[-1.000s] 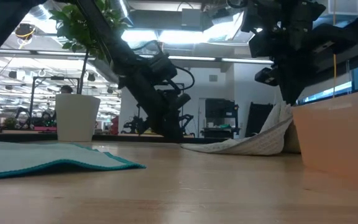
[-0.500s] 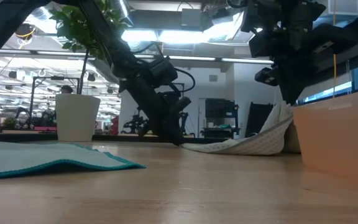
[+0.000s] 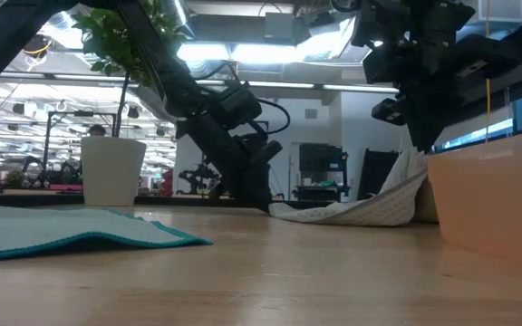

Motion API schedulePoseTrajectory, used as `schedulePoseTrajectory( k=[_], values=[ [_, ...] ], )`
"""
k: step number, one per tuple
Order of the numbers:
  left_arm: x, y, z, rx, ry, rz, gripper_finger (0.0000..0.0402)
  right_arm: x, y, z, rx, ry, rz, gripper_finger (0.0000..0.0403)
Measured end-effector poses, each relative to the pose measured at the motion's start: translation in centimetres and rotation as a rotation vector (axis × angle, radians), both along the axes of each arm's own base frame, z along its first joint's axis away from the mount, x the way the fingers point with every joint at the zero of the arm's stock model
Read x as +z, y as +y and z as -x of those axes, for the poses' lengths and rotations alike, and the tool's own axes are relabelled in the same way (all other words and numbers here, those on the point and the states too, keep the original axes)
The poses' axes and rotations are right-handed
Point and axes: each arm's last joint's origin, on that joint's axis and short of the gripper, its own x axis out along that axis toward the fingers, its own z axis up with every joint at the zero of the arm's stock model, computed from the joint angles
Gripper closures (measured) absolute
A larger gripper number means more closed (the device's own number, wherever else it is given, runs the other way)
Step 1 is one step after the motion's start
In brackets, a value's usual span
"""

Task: Roll microfiber towels into tight, uniform cylinder then place into a basket
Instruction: Roll the gray microfiber towel

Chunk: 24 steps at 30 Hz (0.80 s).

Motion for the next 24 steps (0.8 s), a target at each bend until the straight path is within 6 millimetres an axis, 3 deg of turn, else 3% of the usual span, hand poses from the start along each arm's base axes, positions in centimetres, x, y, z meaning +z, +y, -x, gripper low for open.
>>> schedulePoseTrajectory(
  k=[9, 24],
  values=[
    [0.6, 0.0, 0.4, -0.012, 0.003, 0.019, 0.0401, 0.0, 0.0, 0.2, -0.001, 0.023, -0.001, 0.0398],
    [6.8, -1.3, 2.7, -0.083, 0.054, -0.053, 0.0401, 0.0, 0.0, 0.8, -0.058, 0.075, -0.015, 0.0398]
  ],
)
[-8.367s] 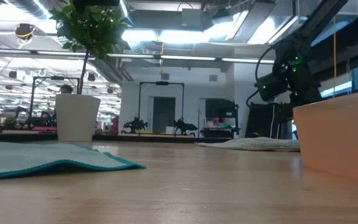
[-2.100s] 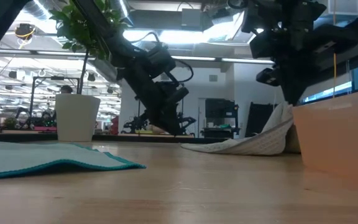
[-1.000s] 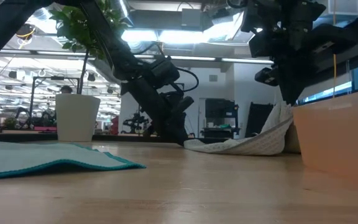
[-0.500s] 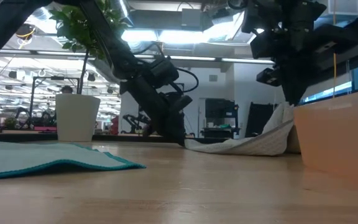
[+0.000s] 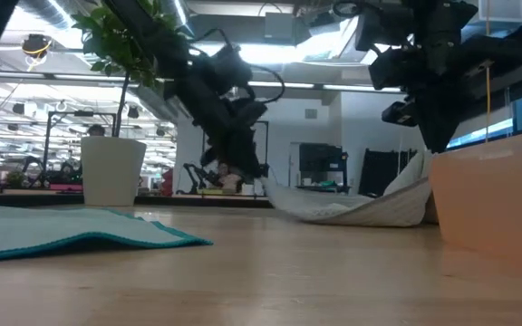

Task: Roll microfiber towels into tight, uniform cylinder then place into a basket
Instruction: Roll the gray microfiber towel

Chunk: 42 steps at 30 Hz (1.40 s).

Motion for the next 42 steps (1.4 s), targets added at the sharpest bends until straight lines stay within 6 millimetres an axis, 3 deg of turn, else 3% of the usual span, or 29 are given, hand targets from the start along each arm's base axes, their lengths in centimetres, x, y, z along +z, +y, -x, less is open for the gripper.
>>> schedulePoseTrajectory(
  k=[9, 17, 23, 30, 37, 42],
  values=[
    [4.7, -2.1, 2.6, 0.059, 0.041, -0.036, 0.0401, 2.7, 0.0, 1.7, -0.105, -0.104, 0.031, 0.0398],
    [10.0, -4.8, 5.1, 0.153, -0.071, -0.122, 0.0401, 4.0, -0.4, 2.7, -0.195, -0.166, 0.159, 0.0398],
    [12.9, -6.6, 7.7, 0.253, -0.108, -0.225, 0.0401, 4.8, -1.8, 2.8, -0.332, -0.202, 0.247, 0.0398],
    [14.6, -7.9, 9.6, 0.328, -0.105, -0.367, 0.0401, 7.4, -4.2, 2.3, -0.530, -0.320, 0.329, 0.0398],
    [16.3, -8.0, 10.2, 0.468, -0.123, -0.499, 0.0401, 9.5, -6.8, 2.0, -0.743, -0.463, 0.307, 0.0398],
    [18.6, -7.8, 10.3, 0.485, -0.144, -0.572, 0.0401, 11.5, -8.3, 2.3, -0.782, -0.525, 0.246, 0.0398]
  ],
)
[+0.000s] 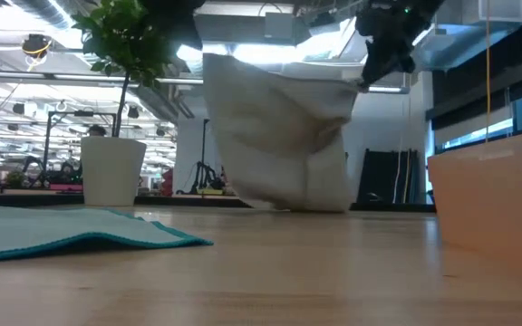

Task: Roll microfiber towels into tight, uniform cylinder then place into a basket
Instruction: Roll the gray microfiber towel

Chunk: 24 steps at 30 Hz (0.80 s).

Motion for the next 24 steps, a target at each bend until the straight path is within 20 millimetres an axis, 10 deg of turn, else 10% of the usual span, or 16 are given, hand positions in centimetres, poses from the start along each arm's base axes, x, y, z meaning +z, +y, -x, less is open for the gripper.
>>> schedulePoseTrajectory(
  k=[11, 24],
  values=[
    [4.4, -0.3, 1.6, -0.021, 0.049, -0.026, 0.0401, 3.8, -0.5, 2.5, 0.091, 0.002, -0.193, 0.0398],
    [4.6, 1.2, 2.1, 0.037, 0.092, -0.013, 0.0401, 4.5, -2.5, 3.1, 0.014, -0.036, -0.105, 0.0398]
  ],
)
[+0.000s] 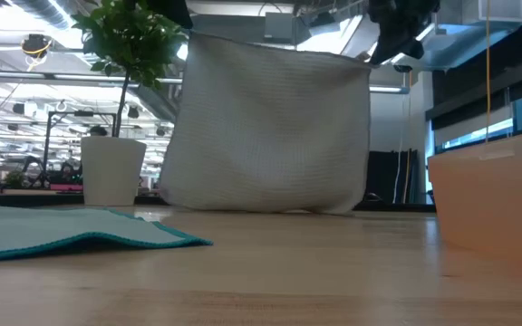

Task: Roll microfiber towels into tight, uniform cylinder then place into a basket
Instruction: Roll the gray microfiber towel

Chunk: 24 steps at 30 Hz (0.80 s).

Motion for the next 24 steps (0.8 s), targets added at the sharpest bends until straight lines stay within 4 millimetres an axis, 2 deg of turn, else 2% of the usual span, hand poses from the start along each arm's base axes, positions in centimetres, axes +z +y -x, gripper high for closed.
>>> schedulePoseTrajectory(
  k=[8, 12, 17, 21, 24],
  values=[
    [-0.7, 3.2, -0.9, 0.043, 0.078, -0.039, 0.0401, -0.2, -2.9, -1.4, 0.013, -0.050, 0.134, 0.0398],
    [0.2, 4.5, -1.5, 0.019, 0.039, -0.125, 0.0401, 0.1, -4.3, -1.6, -0.002, -0.077, 0.197, 0.0398],
    [1.3, 5.0, -1.2, 0.007, 0.019, -0.177, 0.0401, 3.0, -4.9, -0.4, -0.055, -0.103, 0.279, 0.0398],
    [2.7, 4.9, -0.8, 0.007, 0.006, -0.201, 0.0401, 5.5, -4.4, 0.5, -0.051, -0.111, 0.333, 0.0398],
    [3.0, 4.6, -0.8, -0.037, -0.008, -0.182, 0.0401, 5.9, -4.0, 1.0, -0.047, -0.081, 0.308, 0.0398]
  ],
)
